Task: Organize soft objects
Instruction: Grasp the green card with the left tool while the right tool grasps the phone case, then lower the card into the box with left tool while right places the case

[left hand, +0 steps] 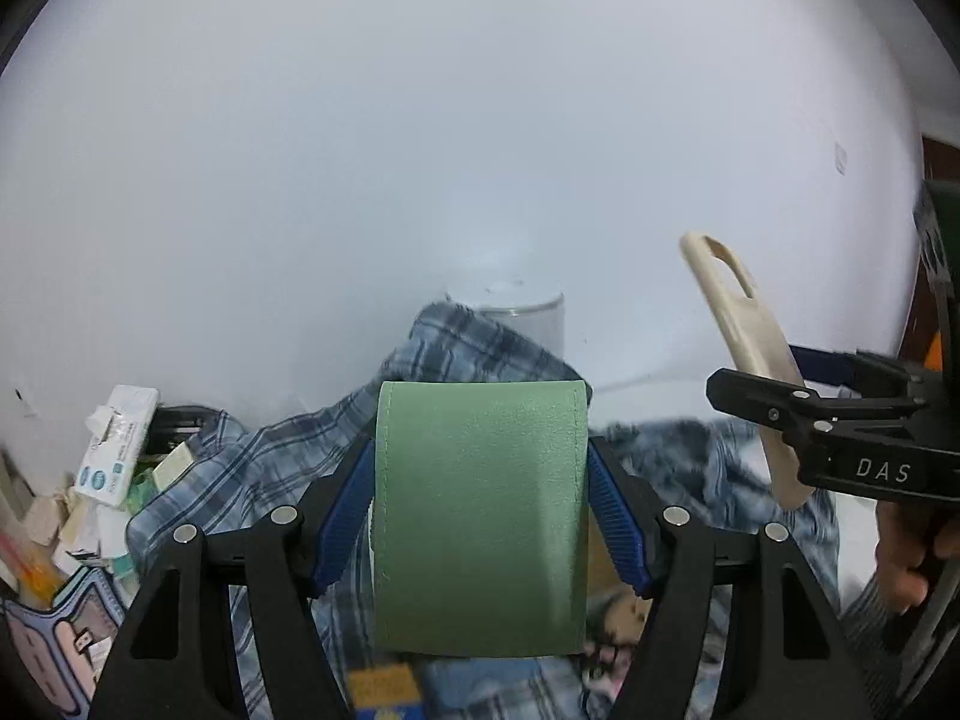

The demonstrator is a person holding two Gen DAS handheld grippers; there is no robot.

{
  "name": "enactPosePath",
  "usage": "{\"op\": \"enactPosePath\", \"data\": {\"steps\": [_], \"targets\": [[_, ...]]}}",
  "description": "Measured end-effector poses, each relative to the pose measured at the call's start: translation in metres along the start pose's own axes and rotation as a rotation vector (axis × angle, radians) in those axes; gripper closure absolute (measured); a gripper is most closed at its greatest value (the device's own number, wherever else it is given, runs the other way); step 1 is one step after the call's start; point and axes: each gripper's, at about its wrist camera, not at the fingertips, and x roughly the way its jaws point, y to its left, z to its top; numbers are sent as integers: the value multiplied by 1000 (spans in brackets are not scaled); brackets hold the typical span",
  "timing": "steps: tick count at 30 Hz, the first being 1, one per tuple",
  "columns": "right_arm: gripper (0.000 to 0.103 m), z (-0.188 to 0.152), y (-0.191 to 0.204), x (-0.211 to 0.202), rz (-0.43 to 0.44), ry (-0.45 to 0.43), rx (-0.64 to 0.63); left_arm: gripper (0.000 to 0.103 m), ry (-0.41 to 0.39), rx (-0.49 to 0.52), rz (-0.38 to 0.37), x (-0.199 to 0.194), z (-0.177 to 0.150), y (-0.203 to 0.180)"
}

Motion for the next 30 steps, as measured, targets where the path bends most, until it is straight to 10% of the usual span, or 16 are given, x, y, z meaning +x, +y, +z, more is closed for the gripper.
{"op": "enactPosePath", "data": {"steps": [13, 30], "targets": [[29, -42, 8, 107, 7, 126, 30, 32, 103, -40, -97, 107, -41, 29], [28, -89, 16, 173, 49, 273, 28, 14, 182, -104, 0, 144, -58, 48]]}}
